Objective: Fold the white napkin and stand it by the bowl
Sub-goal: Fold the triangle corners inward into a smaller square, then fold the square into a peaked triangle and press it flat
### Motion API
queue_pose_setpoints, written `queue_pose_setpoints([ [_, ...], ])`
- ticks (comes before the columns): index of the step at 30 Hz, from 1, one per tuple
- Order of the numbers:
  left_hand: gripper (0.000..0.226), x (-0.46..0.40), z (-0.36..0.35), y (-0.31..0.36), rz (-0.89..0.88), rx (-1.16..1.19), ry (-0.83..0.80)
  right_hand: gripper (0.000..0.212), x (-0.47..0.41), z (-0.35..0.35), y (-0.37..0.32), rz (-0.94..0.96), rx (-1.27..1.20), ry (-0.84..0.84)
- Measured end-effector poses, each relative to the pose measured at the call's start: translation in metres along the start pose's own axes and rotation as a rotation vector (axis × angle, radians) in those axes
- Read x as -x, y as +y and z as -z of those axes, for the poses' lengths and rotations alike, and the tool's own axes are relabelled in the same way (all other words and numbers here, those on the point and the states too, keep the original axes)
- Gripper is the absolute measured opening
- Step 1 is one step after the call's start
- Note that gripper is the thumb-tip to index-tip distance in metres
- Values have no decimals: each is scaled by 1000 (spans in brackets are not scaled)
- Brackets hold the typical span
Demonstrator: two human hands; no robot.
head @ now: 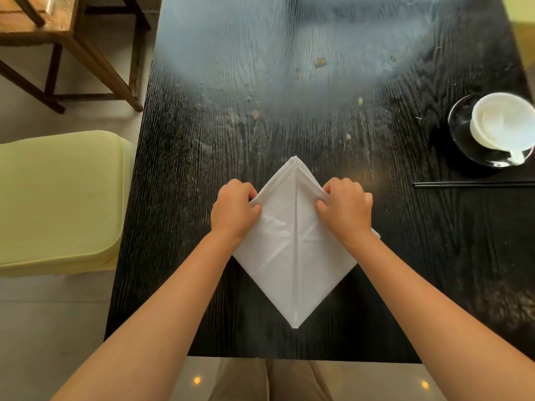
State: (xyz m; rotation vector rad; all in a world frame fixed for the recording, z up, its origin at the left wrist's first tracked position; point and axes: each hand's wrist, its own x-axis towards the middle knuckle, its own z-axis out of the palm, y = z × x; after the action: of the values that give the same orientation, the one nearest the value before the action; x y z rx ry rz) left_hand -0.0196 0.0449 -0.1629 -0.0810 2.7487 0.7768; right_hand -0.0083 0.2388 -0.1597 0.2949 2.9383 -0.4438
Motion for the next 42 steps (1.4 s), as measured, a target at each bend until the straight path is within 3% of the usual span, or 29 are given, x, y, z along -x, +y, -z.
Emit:
queue_pose_setpoints([
  [5, 2, -3, 15, 3, -8, 108, -33, 9, -8, 23, -2, -83, -243, -217],
  [7, 3, -10, 31, 11, -54, 120, 8, 2, -17, 42, -5, -80, -296, -219],
  [12, 5, -34, 91, 53, -225, 199, 212, 7, -43, 113, -21, 52, -417, 3],
  [18, 5, -31, 144, 83, -505, 236, 444, 13, -48, 173, -27, 398, -469, 328],
  [22, 13, -9, 126, 66, -658, 84, 397, 17, -26, 156, -7, 598, -272, 414],
  [24, 17, 7, 101, 44, -683, -6, 300, 20, -4, 126, 12, 634, -123, 353],
  [29, 42, 57, 28, -34, -713, -275, -50, 43, 68, 36, 73, 680, 85, -62],
  [36, 61, 51, -2, -13, -557, -252, 14, 58, 50, 15, 51, 552, 53, -5],
  [42, 73, 37, -42, 2, -443, -438, -80, 65, 26, -15, 50, 522, 229, -181],
])
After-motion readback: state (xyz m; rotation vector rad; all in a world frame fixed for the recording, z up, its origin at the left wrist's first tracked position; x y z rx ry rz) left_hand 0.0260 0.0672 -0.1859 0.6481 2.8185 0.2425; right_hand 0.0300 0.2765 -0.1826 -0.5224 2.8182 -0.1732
